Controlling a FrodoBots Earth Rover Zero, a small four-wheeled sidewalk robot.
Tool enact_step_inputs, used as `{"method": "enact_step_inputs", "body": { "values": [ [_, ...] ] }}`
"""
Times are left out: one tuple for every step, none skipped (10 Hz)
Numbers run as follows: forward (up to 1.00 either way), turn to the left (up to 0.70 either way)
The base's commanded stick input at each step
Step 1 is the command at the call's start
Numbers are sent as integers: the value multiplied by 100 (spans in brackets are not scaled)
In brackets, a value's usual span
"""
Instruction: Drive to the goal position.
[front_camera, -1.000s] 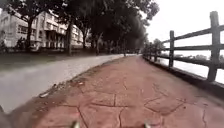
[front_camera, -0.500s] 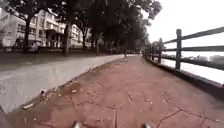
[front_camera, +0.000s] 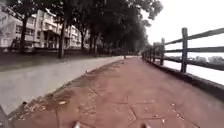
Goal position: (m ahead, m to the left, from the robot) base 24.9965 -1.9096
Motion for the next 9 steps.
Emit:
{"method": "enact_step_inputs", "body": {
  "values": [
    [62, 0],
    [50, 0],
    [50, 0],
    [50, 0],
    [50, 0],
    [50, 0],
    [50, -15],
    [50, -50],
    [50, -50]
  ]
}}
